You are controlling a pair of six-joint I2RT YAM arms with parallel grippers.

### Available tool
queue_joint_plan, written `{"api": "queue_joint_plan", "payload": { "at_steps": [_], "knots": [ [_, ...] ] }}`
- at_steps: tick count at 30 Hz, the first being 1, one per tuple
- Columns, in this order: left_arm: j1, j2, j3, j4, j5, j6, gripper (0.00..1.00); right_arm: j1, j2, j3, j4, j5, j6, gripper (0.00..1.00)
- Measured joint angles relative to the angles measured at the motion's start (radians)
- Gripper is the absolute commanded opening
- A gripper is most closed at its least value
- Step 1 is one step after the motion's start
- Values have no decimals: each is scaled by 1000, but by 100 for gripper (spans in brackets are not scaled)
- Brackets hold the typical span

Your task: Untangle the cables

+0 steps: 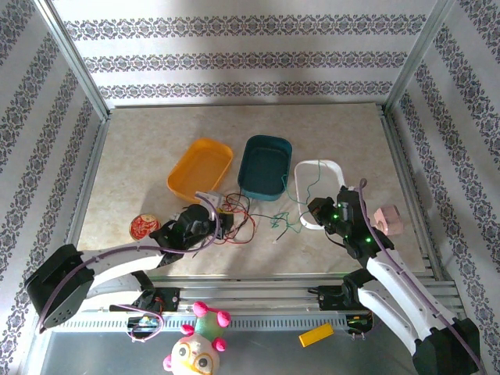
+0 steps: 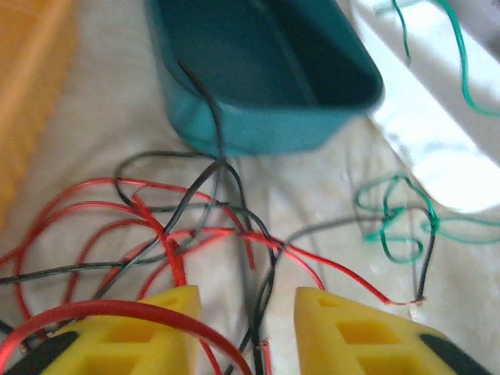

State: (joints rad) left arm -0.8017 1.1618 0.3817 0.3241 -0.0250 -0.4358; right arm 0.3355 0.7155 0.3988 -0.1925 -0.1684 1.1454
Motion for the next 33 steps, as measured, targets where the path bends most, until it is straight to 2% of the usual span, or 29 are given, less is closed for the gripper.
{"api": "queue_joint_plan", "payload": {
  "at_steps": [6,8,13,18,24,29,33],
  "knots": [
    [-45,98,110,-38,136,123,71,1,51,16,3,-59,-56,0],
    [-64,143,167,-50,158,174,72,1,60,31,3,-76,-70,0],
    [-122,293,311,-76,182,310,71,1,63,53,13,-103,-80,0],
    [-158,468,416,-91,152,418,68,1,62,53,14,-113,-79,0],
    [-161,608,435,-69,79,452,52,1,35,53,13,-122,-79,0],
    [-161,681,457,-4,39,431,17,-9,24,53,9,-144,-75,0],
    [-165,710,460,55,20,395,0,-49,10,53,5,-174,-60,0]
  ]
}}
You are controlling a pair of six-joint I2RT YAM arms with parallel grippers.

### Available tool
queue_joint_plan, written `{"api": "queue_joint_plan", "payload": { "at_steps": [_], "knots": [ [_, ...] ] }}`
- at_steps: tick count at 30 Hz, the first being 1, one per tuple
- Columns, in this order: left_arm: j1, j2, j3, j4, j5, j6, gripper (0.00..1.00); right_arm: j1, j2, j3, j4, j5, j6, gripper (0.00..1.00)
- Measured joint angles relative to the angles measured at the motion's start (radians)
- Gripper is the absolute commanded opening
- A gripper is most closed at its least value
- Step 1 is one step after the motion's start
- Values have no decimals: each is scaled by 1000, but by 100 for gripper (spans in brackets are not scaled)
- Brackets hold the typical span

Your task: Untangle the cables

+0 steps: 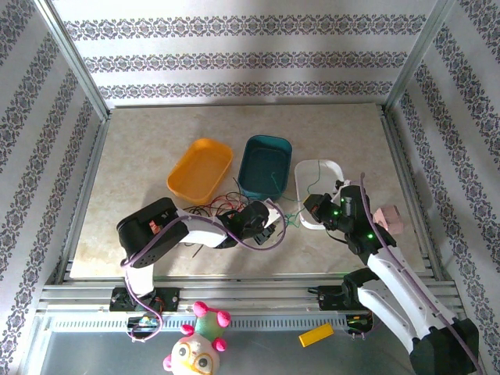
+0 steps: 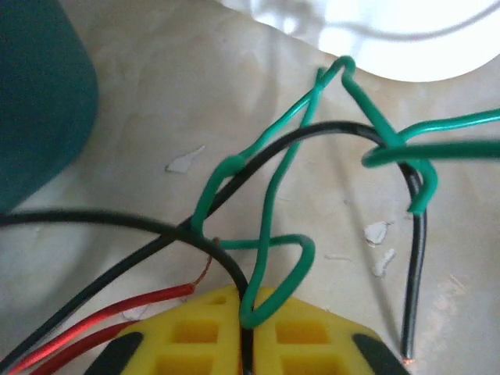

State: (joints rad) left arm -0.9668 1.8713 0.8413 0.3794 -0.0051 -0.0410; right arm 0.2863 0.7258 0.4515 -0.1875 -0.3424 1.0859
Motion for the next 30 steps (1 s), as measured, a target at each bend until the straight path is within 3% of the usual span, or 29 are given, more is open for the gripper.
{"api": "queue_joint_plan", "payload": {
  "at_steps": [14,30],
  "knots": [
    [73,2,-88,174,8,-224,0,-170,-59,26,-131,-119,24,0],
    [106,-100,-272,278,-52,-342,0,-272,-80,259,-457,-51,-141,0]
  ]
}}
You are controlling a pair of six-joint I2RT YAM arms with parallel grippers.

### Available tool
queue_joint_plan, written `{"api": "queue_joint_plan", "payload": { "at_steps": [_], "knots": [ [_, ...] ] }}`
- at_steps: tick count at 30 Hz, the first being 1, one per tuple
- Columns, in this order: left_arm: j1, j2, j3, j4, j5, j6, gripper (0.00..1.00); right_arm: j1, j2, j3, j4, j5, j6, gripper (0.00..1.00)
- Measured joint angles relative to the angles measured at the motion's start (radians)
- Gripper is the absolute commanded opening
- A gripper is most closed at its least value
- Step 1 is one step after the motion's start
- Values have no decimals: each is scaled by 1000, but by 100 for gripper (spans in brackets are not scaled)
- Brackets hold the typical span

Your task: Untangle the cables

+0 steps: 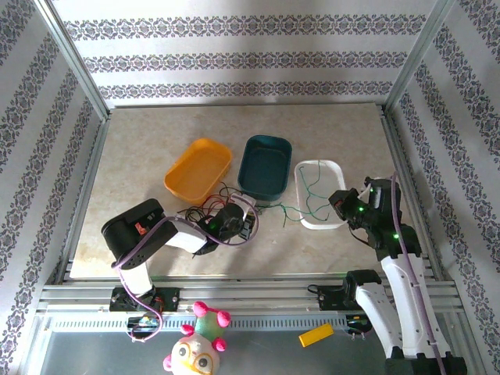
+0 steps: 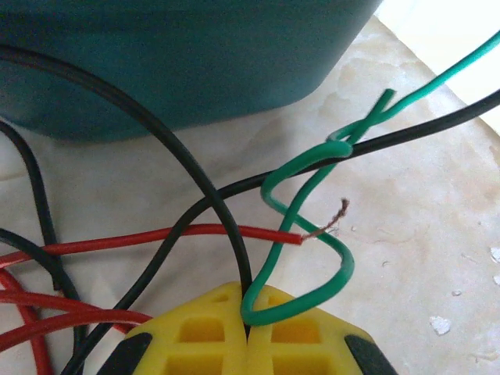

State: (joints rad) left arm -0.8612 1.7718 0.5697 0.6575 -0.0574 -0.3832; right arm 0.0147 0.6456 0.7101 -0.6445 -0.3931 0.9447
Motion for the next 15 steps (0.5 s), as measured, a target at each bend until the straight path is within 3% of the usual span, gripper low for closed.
{"api": "queue_joint_plan", "payload": {
  "at_steps": [15],
  "knots": [
    [16,-10,-24,21,1,-18,0,-26,-3,145,-182,118,-120,0]
  ]
}}
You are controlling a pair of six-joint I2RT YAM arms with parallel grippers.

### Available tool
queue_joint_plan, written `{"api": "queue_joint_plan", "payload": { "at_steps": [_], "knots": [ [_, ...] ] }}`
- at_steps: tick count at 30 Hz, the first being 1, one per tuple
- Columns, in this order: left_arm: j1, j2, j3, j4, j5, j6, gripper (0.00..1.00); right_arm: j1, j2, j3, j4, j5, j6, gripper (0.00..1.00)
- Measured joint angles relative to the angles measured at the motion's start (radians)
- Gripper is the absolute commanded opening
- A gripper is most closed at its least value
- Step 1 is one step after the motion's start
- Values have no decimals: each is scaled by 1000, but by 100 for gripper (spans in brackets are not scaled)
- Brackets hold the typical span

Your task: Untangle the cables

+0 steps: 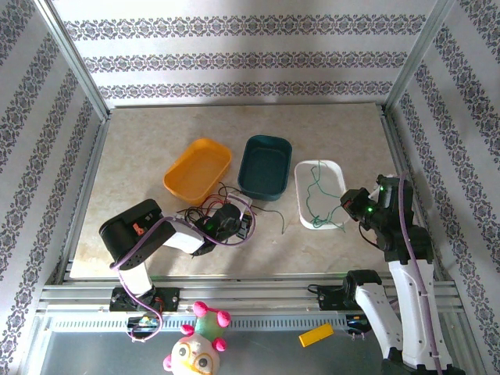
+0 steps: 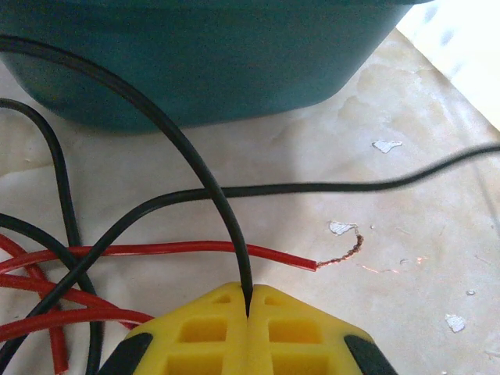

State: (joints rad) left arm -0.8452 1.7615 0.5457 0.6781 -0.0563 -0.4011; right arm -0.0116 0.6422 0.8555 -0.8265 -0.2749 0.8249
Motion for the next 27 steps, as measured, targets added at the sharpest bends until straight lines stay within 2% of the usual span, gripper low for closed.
{"api": "queue_joint_plan", "payload": {
  "at_steps": [5,11,20,27],
  "knots": [
    [4,-10,-2,-9,8,11,1,0,0,-16,29,-53,-2,0],
    [12,-67,-11,-85,31,59,25,0,-21,-20,96,-124,-5,0],
    [14,-227,-11,-176,98,111,56,0,0,-18,174,-176,-2,0],
    [14,-353,11,-204,134,102,66,0,72,-23,232,-146,10,0]
  ]
}}
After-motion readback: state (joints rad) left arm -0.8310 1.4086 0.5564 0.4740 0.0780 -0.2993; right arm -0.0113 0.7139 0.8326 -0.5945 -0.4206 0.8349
